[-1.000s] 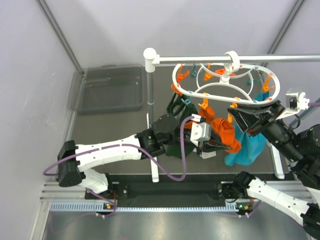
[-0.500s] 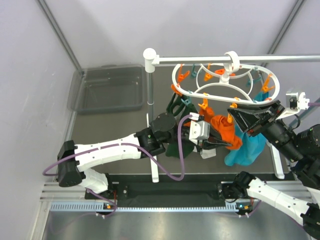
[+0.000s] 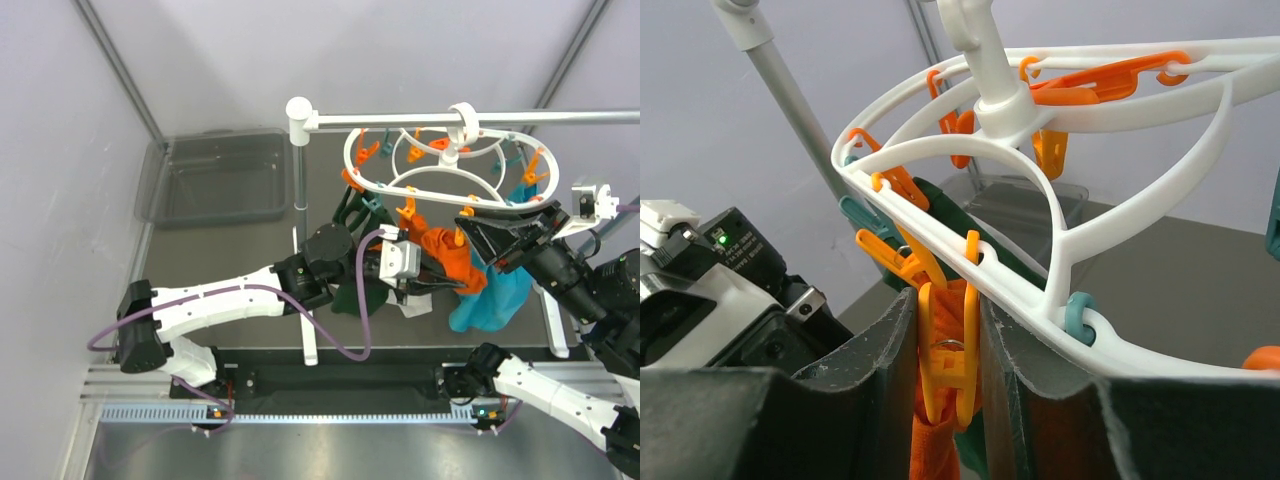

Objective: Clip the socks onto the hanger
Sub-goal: Clamp the sock onto the hanger, then reset both arms

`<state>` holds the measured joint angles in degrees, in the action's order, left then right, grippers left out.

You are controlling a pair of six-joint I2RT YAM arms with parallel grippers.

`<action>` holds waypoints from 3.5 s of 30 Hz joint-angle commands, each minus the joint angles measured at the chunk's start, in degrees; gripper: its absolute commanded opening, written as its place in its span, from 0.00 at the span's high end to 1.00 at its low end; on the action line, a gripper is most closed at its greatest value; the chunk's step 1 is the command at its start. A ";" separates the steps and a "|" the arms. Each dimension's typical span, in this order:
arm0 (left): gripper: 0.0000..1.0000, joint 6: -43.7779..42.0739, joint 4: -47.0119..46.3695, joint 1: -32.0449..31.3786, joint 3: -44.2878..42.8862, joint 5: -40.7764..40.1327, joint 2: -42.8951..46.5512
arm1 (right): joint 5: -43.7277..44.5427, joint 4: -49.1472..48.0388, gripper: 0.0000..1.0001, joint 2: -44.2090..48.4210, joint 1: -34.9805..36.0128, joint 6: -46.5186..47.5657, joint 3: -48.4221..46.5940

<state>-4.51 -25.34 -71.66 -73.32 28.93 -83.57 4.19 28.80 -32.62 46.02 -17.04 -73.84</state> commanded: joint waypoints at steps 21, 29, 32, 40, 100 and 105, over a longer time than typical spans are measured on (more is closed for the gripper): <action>1.00 -3.22 -4.10 0.20 -3.23 -1.42 -1.16 | -2.87 5.39 0.91 1.16 0.56 -0.54 0.19; 1.00 -2.87 -4.01 0.12 -4.64 -1.15 -2.39 | -3.13 5.74 0.69 0.98 0.56 -0.54 -0.25; 1.00 -2.96 -3.66 0.12 -4.90 -1.07 -2.56 | -2.96 5.83 0.53 1.16 0.65 -0.45 -0.60; 0.97 -2.43 -2.52 0.20 -4.82 -2.38 -2.56 | -2.52 6.53 0.30 0.98 0.65 -0.45 -1.92; 0.26 12.42 2.58 0.20 17.77 -11.52 20.55 | -47.44 20.42 0.00 5.55 0.65 3.68 -0.61; 0.27 13.82 2.84 0.20 20.84 -14.85 24.85 | -38.86 16.22 0.00 5.55 0.56 0.62 10.61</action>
<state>7.66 -20.14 -71.66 -53.87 16.40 -62.22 -41.98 49.04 -26.72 46.02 -13.76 -69.41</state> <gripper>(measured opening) 0.733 0.996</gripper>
